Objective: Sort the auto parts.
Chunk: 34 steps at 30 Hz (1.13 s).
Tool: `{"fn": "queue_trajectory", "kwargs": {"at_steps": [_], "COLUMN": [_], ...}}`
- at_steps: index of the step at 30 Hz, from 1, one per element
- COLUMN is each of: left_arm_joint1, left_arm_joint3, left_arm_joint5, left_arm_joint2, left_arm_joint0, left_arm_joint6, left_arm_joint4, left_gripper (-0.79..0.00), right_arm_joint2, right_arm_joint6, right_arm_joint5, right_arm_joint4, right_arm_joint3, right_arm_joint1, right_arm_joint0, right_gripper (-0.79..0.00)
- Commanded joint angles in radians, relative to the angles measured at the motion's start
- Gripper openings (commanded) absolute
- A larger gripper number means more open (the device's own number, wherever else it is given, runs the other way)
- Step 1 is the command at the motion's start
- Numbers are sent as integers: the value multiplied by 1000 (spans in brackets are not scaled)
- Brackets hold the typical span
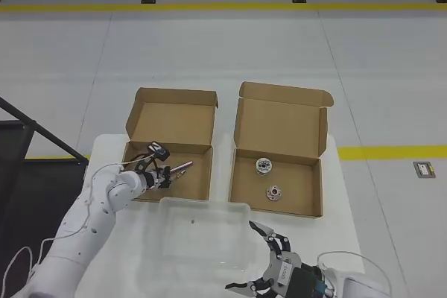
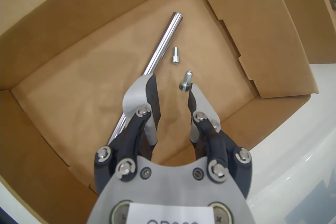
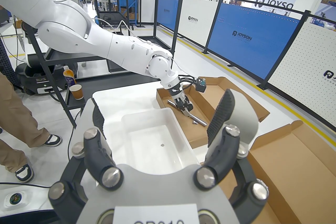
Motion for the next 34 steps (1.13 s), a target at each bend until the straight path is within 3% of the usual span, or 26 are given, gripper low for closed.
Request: {"fn": "queue_trajectory", "kwargs": {"at_steps": [1, 3, 9, 18, 21, 22, 26, 28, 29, 34], "left_arm_joint1": [6, 15, 57, 131, 146, 151, 165, 166, 166, 166], "left_arm_joint3": [-19, -47, -216, -624, -716, -739, -822, -826, -826, -826], "left_arm_joint5": [-11, -38, -73, -100, -166, -189, -232, -231, -232, -230], "left_arm_joint2": [-10, -30, -131, -395, -472, -498, -571, -577, -578, -577], "left_arm_joint0": [10, 25, 127, 443, 546, 572, 658, 663, 663, 663], "left_arm_joint6": [2, -1, 4, 24, 36, 28, 17, 19, 18, 19], "left_arm_joint4": [6, 0, -11, -94, -188, -213, -274, -278, -278, -278], "left_gripper": [-453, -403, -397, -376, -55, 0, 0, 0, -58, 0], "right_arm_joint2": [0, 0, 0, 0, 0, 0, 0, 0, 0, 0], "right_arm_joint6": [0, 0, 0, 0, 0, 0, 0, 0, 0, 0], "right_arm_joint5": [0, 0, 0, 0, 0, 0, 0, 0, 0, 0], "right_arm_joint4": [0, 0, 0, 0, 0, 0, 0, 0, 0, 0], "right_arm_joint3": [0, 0, 0, 0, 0, 0, 0, 0, 0, 0], "right_arm_joint1": [0, 0, 0, 0, 0, 0, 0, 0, 0, 0], "right_arm_joint0": [0, 0, 0, 0, 0, 0, 0, 0, 0, 0], "right_gripper": [0, 0, 0, 0, 0, 0, 0, 0, -1, -1]}}
